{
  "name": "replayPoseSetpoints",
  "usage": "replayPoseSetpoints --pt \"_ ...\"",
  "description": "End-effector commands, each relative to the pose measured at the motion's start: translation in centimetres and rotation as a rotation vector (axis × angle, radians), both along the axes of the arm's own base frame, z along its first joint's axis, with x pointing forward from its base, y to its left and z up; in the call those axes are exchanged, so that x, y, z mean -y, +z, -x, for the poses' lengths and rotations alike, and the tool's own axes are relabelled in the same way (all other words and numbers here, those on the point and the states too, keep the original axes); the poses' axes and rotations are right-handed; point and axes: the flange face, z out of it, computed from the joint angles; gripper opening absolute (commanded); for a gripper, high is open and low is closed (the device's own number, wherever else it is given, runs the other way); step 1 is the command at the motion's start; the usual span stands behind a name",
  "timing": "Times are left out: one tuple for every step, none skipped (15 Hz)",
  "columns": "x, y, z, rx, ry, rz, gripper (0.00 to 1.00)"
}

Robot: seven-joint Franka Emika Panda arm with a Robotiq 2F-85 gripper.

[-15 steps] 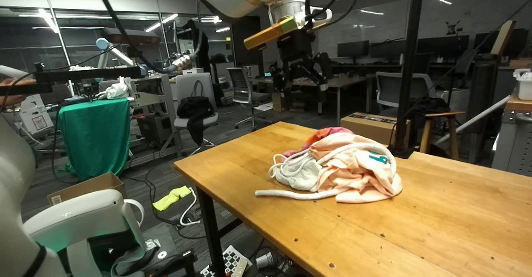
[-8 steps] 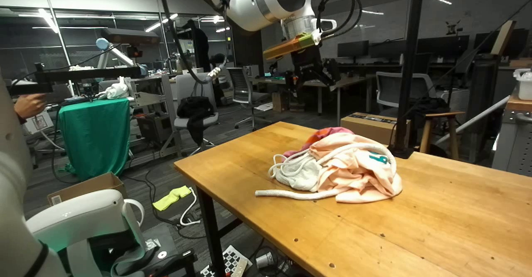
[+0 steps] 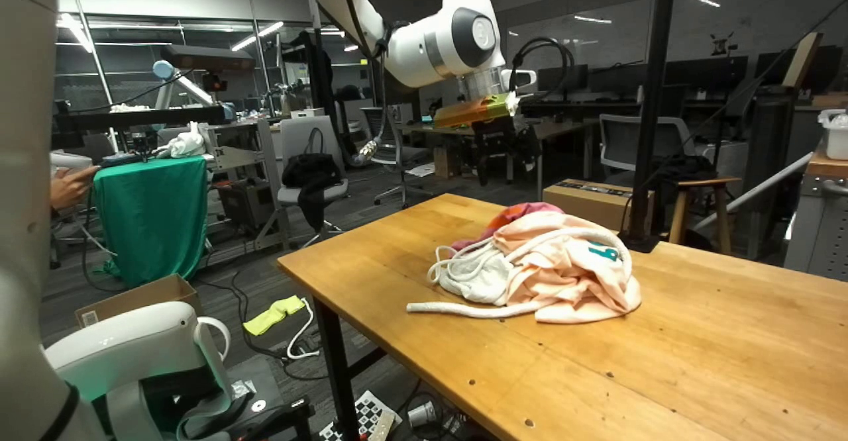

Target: Move the pink shirt to the right, move the thick white rope to the left, move the peach shirt to the right, move the white towel to the left, move the radish backwards

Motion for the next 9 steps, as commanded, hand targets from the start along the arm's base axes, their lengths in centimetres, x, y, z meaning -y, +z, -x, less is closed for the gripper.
replayPoseSetpoints --pt "-1.2 -1.9 -2.1 0.026 0.004 -0.018 1.0" --pt "-1.3 -2.6 -2.4 0.019 0.009 -0.017 1.0" --pt "-1.4 -3.3 -2.8 0.018 0.009 -0.017 1.0" --pt "-1.3 -4.0 -3.1 0.01 0.013 -0.012 1.0" --pt "-1.3 -4.6 -3.5 0.005 0.011 -0.01 1.0" --pt "-1.2 -5.4 -3.9 0.0 0.012 -0.007 1.0" --pt "-1.1 -5.9 -4.2 -0.003 0.011 -0.004 1.0" --pt "-0.8 -6.4 -4.6 -0.006 0.01 0.001 1.0" --pt "-0.7 -6.8 -4.9 -0.008 0.008 0.005 1.0"
